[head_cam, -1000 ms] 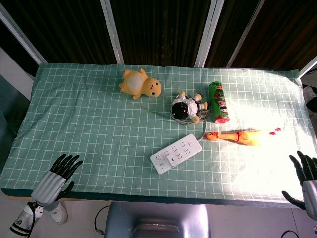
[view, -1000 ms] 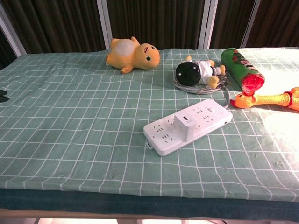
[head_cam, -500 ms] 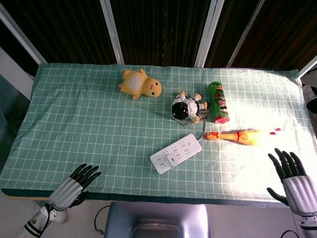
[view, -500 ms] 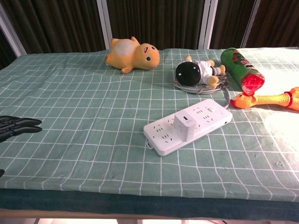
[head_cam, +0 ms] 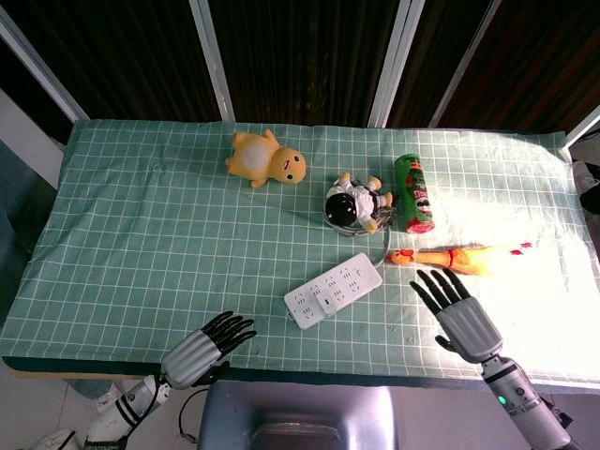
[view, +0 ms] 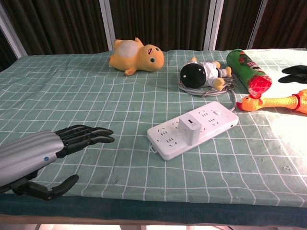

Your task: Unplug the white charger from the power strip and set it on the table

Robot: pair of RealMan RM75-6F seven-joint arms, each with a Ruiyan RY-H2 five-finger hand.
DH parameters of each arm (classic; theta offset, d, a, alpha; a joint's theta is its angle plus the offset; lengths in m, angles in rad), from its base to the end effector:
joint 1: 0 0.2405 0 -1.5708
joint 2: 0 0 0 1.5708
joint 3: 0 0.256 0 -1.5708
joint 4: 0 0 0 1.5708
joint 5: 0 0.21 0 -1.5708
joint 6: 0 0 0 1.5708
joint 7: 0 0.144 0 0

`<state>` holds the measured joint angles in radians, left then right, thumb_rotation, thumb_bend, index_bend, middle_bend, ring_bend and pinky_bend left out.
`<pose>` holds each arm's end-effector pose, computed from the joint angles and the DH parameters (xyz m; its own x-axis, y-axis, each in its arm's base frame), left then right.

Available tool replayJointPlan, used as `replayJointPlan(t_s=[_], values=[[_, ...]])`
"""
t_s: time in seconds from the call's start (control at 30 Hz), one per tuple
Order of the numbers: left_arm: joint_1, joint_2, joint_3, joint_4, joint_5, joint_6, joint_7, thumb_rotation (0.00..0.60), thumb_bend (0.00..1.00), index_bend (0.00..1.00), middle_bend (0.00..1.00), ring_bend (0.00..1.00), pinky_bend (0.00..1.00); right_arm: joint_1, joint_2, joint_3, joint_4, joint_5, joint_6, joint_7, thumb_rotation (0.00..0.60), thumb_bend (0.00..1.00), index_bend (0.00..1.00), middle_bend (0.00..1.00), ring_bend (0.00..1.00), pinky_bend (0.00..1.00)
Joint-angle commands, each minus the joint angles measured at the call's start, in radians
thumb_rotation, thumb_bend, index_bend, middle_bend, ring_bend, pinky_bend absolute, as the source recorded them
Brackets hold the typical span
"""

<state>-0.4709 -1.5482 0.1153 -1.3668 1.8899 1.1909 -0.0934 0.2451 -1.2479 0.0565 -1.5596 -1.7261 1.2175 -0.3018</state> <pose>-0.2013 0.2096 -0.0326 0.4260 0.3227 0.8452 0.7167 -0.6905 -0.0975 -0.2607 -0.2177 0.0770 0.6611 -0.0713 0.7469 -0.7006 -0.4150 0.5805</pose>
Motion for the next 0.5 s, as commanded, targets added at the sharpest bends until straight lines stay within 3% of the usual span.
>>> replayJointPlan(t_s=[0.03,0.3,0.5], values=[[-0.032,-0.052,-0.037,0.0,-0.016,-0.031,0.062,0.6,0.63,0.0,0.0,0.0,0.03,0.076,-0.067,0.017,-0.002,0.048,-0.098,-0.039,0.6,0.19,0.0,0.0,0.0,0.0],[-0.098,-0.146,-0.106,0.039,-0.127,-0.156,0.149,0.6,0.71,0.0,0.0,0.0,0.02,0.17,-0.177,0.026,0.033,0.042,-0.158,-0.072,0.6,0.19,0.0,0.0,0.0,0.0],[-0.112,-0.197,-0.115,0.082,-0.171,-0.175,0.189,0.6,0.7,0.0,0.0,0.0,0.02,0.219,-0.244,0.04,0.068,0.054,-0.176,-0.096,0.6,0.19,0.0,0.0,0.0,0.0]])
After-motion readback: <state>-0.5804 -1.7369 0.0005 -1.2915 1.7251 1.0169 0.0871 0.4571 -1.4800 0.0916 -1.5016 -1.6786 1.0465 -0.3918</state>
